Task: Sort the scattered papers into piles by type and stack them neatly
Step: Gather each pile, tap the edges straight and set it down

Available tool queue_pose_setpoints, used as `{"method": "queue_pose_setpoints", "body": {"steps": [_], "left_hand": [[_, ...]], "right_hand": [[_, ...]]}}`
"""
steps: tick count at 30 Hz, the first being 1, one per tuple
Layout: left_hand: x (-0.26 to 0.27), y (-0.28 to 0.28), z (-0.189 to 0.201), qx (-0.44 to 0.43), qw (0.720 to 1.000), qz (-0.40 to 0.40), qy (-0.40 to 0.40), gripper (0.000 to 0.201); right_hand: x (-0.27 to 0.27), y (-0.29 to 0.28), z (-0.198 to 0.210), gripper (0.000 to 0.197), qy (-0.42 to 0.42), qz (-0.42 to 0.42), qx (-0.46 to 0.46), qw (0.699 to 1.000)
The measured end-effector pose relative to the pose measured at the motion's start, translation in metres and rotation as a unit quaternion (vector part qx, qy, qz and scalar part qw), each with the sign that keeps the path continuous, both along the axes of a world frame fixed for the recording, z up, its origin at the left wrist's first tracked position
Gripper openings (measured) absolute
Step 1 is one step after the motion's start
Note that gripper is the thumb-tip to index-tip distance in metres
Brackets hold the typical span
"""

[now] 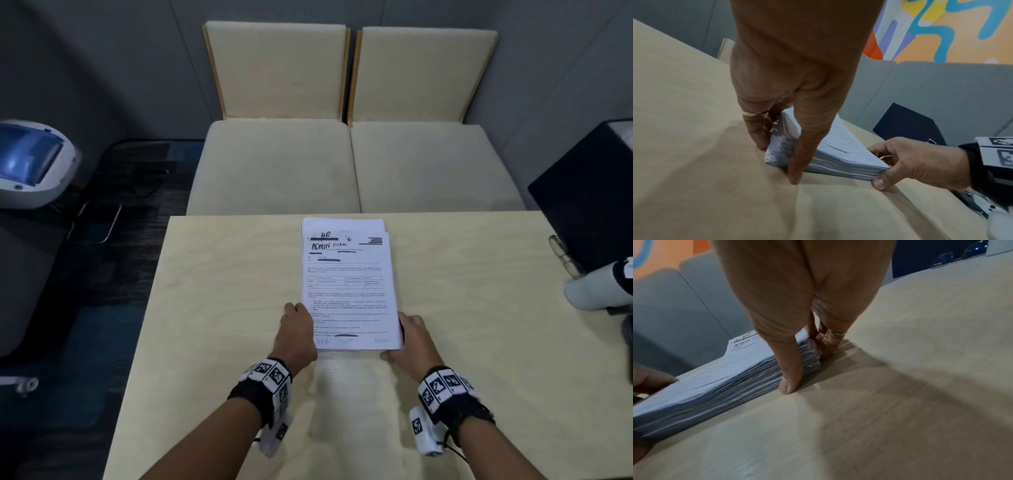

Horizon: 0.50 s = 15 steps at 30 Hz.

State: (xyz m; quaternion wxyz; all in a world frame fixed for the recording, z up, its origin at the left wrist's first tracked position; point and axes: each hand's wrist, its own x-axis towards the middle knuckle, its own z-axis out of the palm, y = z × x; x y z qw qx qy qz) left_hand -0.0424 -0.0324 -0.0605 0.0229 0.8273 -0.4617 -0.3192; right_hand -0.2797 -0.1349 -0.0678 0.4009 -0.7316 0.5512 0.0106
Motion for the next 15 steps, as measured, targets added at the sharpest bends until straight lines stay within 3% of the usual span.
{"method": "queue_pose_setpoints", "body": {"steps": [13,15], "left_hand": [[0.0011,0.0007,-0.0023,-0.003,1.000,-0.001,0.012,0.084],[0.0004,0.0009,-0.0004,0.009,1.000,-0.013,-0.018,0.100]], "right_hand": [[0.0010,-0.0099,0.0090,0.079,-0.011,-0.017,0.020,1.000],[-0.0002,-0.0093,0.0096,0.085,-0.012,-0.017,0.026,0.999]]}}
